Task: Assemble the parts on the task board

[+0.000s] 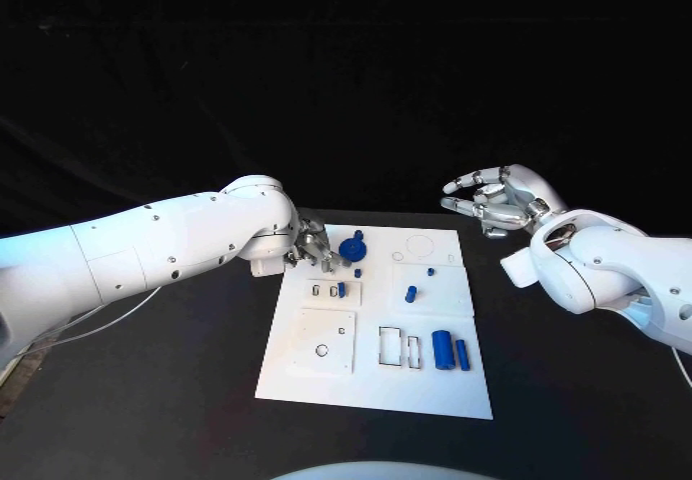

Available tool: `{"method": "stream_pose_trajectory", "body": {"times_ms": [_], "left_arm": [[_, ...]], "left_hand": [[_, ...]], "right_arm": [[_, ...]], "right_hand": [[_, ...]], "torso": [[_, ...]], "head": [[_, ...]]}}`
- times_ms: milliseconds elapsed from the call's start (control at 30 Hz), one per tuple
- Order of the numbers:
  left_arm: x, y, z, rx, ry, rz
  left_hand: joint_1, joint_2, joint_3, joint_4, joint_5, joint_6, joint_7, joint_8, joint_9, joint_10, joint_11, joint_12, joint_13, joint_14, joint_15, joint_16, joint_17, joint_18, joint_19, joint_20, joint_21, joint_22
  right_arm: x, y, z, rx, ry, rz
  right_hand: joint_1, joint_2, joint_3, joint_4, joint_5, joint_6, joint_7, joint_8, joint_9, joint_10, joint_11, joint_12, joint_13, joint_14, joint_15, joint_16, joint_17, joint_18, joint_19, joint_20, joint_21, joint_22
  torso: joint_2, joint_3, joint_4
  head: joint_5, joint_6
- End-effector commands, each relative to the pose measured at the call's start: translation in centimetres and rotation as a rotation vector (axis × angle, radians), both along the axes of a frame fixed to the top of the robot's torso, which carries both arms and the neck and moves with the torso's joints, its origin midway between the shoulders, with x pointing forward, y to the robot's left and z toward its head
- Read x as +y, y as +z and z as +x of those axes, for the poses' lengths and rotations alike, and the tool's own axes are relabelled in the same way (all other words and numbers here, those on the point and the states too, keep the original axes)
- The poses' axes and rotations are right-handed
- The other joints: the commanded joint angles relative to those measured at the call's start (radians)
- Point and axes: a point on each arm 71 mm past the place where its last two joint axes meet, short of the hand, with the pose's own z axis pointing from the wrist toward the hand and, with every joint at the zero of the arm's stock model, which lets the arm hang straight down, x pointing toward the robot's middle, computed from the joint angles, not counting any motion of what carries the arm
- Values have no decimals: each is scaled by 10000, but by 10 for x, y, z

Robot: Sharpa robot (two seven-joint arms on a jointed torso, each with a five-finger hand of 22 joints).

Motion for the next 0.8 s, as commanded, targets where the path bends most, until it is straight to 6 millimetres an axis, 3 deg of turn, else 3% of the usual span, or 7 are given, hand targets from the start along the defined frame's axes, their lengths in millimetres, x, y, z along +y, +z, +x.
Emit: {"method": "stream_pose_trajectory", "body": {"times_ms": [33, 233, 800], "left_arm": [[-4, -4, -1, 506, -220, 611], [-8, -10, 1, 804, -265, 745], [-22, -20, -1, 1224, -547, 693]], "left_hand": [[10, 118, -80, -15, -32, -78, 5, 39, 25, 37, -1, 33, -26, 658, -67, 53, 844, -56, 50, 4, 68, 24], [51, 165, -107, -19, -26, -151, 14, 41, 68, -49, 6, -48, -142, 648, -65, 41, 817, -61, 67, -2, 95, 50], [50, 92, -271, -11, -22, -239, 36, 67, 161, -121, 27, -77, -187, 654, -48, 79, 875, -80, 96, 5, 157, 152]], "right_arm": [[0, -1, 1, 59, 104, -3], [-1, -1, 2, 14, 48, 31], [-1, -2, 4, 62, 34, 15]], "right_hand": [[-39, -29, -26, 68, 72, -7, -15, 42, 11, -119, -53, -99, -83, 735, -25, -63, 1333, 246, -173, -24, -197, -170], [-14, -55, -21, 94, 189, -265, 12, 131, 32, -929, -32, -728, -882, 499, -14, -401, 581, 453, -765, -20, -1167, -972], [-36, -63, -30, 121, 254, -307, 18, 181, 48, -1033, -26, -807, -986, 455, -9, -467, 458, 482, -856, -14, -1336, -1101]], "torso": [[9, -15, 20], [15, -18, 0], [13, -14, 13]], "head": [[-6, -40], [0, -85], [-45, -200]]}}
